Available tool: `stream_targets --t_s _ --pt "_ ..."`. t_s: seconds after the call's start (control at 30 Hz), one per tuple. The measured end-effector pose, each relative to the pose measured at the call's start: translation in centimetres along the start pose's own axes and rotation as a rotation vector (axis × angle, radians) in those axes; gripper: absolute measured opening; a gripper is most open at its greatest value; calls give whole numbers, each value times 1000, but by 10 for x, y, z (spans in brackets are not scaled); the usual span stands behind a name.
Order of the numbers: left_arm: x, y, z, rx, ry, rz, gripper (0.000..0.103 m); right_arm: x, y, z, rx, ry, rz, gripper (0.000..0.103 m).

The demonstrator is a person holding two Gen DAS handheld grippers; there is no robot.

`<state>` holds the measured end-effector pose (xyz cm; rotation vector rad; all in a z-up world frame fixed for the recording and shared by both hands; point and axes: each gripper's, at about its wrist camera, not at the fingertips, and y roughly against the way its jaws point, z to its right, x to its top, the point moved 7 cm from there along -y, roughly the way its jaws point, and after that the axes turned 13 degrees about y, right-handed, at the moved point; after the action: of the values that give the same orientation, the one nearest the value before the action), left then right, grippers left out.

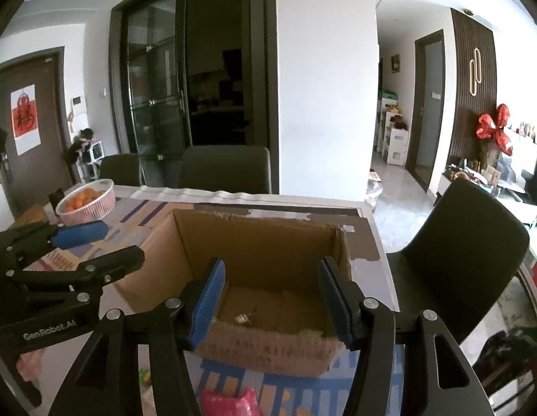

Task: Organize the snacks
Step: 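Pull both grippers back from the box toward the remaining snacks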

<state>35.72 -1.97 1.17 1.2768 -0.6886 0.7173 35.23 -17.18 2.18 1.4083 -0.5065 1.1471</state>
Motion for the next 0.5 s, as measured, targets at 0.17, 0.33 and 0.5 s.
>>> stream_targets --t_s 0.17,0.33,0.5 --pt "-16 22 2 -6 7 -4 66 -10 24 -7 -2 21 10 61" --pt "-40 44 7 -7 14 -24 67 -26 49 -16 17 25 6 62" --pt "-71 59 10 -3 37 -60 69 -46 68 -25 41 20 -9 62"
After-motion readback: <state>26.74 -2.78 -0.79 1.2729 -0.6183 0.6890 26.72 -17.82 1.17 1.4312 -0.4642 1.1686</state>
